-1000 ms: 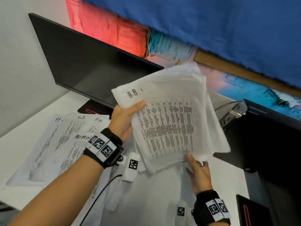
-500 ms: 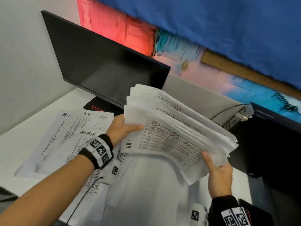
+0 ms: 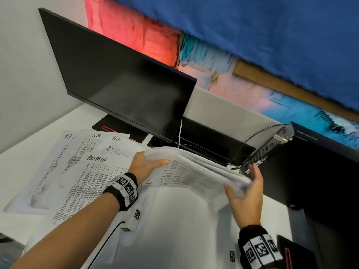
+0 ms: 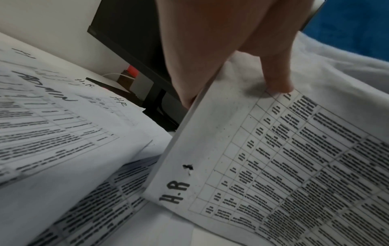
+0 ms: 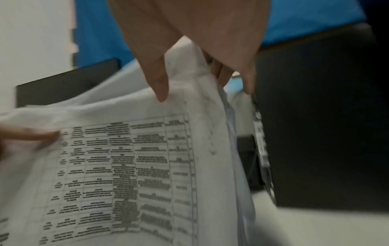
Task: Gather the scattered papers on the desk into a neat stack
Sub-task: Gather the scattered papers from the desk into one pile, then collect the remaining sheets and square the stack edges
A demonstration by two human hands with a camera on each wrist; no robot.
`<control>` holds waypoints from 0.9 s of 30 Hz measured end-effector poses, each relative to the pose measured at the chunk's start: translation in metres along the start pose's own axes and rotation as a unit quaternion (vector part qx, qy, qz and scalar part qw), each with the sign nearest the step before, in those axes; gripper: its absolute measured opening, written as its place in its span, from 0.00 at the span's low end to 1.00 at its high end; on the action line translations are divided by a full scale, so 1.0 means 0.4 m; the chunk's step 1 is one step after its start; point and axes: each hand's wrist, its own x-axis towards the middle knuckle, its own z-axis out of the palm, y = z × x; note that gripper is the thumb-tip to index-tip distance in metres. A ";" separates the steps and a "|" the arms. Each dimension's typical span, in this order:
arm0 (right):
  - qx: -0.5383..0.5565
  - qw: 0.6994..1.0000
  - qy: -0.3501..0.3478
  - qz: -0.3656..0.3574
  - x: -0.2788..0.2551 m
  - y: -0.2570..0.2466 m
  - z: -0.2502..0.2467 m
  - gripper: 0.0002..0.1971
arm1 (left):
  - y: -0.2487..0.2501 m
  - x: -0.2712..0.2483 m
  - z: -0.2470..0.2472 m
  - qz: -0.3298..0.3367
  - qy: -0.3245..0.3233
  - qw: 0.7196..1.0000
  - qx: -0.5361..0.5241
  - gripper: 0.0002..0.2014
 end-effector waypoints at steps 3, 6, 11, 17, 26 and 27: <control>-0.181 0.973 -0.025 -0.143 0.040 -0.037 0.023 0.47 | 0.008 0.002 0.013 0.009 -0.011 1.000 0.013 0.19; -0.365 0.907 -0.122 -0.171 0.079 -0.060 0.056 0.46 | 0.005 0.007 0.014 -0.001 -0.007 1.000 0.023 0.15; -0.472 0.851 -0.227 -0.048 0.118 -0.048 0.073 0.46 | 0.002 0.005 0.006 -0.014 -0.004 1.000 -0.001 0.15; -0.426 0.857 -0.242 -0.155 0.123 -0.057 0.086 0.36 | 0.037 -0.004 0.014 0.032 -0.035 0.998 0.032 0.12; -0.311 0.920 -0.115 -0.207 0.067 -0.107 0.063 0.07 | 0.093 0.019 -0.115 0.106 0.099 0.985 0.097 0.28; -0.275 0.940 -0.086 -0.184 0.058 -0.110 0.057 0.04 | 0.078 0.022 -0.159 0.078 0.131 0.983 0.107 0.28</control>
